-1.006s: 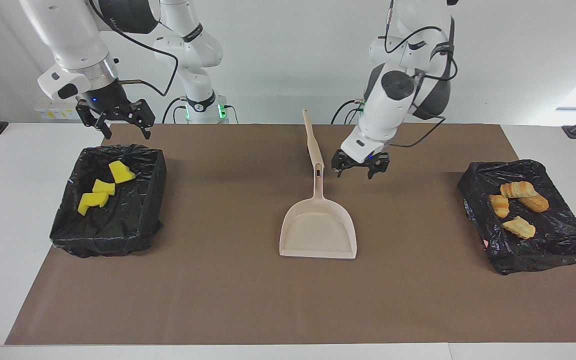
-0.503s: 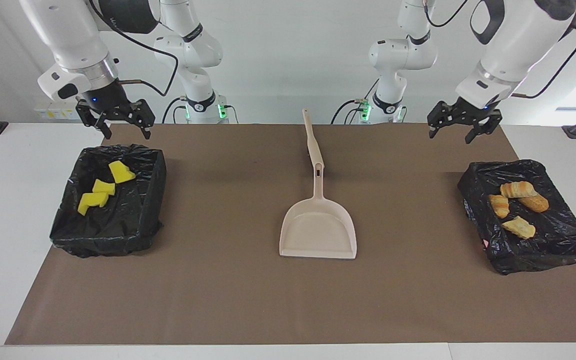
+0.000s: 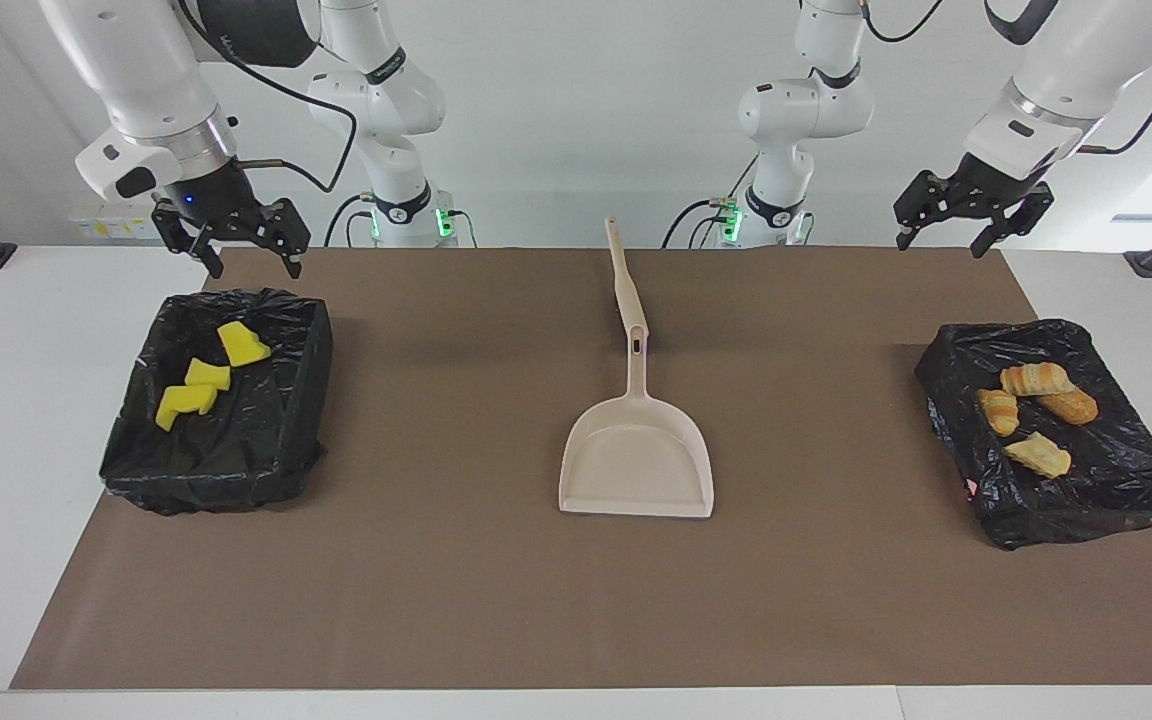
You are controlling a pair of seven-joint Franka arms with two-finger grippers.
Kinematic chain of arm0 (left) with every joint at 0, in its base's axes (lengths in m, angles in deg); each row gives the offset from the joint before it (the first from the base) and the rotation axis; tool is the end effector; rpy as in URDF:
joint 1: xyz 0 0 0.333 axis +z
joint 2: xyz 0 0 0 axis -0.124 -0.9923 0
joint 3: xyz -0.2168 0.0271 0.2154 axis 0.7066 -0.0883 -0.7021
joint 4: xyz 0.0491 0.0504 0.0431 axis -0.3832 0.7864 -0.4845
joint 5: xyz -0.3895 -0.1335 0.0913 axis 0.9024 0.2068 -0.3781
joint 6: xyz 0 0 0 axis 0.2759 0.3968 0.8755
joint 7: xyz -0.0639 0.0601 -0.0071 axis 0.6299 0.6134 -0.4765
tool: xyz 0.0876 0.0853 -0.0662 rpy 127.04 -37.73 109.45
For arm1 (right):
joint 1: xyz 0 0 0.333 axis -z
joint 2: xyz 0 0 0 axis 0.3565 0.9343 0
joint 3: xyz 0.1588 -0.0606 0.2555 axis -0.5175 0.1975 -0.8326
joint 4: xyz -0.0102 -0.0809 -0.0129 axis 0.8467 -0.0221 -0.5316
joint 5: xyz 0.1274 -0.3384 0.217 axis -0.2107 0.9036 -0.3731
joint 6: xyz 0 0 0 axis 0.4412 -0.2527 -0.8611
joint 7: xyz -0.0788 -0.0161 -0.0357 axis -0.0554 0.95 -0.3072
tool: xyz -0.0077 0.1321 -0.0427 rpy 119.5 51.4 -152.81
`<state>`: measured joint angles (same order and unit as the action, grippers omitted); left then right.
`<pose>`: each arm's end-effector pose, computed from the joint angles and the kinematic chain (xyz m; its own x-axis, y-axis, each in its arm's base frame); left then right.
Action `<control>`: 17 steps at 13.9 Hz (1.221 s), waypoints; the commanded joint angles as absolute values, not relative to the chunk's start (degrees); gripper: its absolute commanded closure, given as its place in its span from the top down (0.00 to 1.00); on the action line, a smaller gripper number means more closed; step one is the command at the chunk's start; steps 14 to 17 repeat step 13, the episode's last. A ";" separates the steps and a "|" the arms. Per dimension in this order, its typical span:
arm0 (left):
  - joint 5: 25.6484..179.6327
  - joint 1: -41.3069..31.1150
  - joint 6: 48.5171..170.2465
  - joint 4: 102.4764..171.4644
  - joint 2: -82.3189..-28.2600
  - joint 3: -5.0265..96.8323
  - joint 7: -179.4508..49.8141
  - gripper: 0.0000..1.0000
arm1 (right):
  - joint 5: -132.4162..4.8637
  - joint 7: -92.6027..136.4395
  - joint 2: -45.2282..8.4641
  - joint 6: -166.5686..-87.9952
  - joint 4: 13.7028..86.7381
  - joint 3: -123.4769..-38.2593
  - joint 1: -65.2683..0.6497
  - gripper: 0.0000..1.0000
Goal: Sweep and dump trash in bin
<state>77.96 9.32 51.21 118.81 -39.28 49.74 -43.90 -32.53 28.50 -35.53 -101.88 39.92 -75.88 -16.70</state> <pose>0.5281 -0.0479 0.6194 0.9808 -0.1757 -0.0842 -0.1759 -0.9844 0.0048 0.5766 -0.0211 0.5773 0.9999 -0.0077 0.0093 -0.0078 -0.9999 0.0130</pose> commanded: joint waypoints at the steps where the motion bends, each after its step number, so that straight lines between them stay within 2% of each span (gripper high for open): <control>1: 77.06 10.63 50.97 118.92 -38.28 50.35 -45.06 1.00 | -32.66 29.48 -36.36 -101.88 40.95 -76.13 -16.40 1.00; 8: 78.99 12.13 58.44 119.44 -38.72 49.73 -45.59 1.00 | -32.75 29.65 -36.45 -101.62 40.95 -76.13 -16.31 1.00; 10: 79.26 12.13 59.15 119.62 -38.73 49.64 -46.30 1.00 | -32.92 29.91 -36.10 -99.17 40.25 -76.48 -16.40 1.00; 13: 79.17 11.87 59.33 119.62 -38.81 49.64 -46.21 1.00 | -32.83 30.09 -35.57 -91.80 35.52 -76.57 -16.40 1.00; 17: 79.17 11.87 59.33 119.62 -38.81 49.64 -46.21 1.00 | -32.83 30.09 -35.57 -91.80 35.52 -76.57 -16.40 1.00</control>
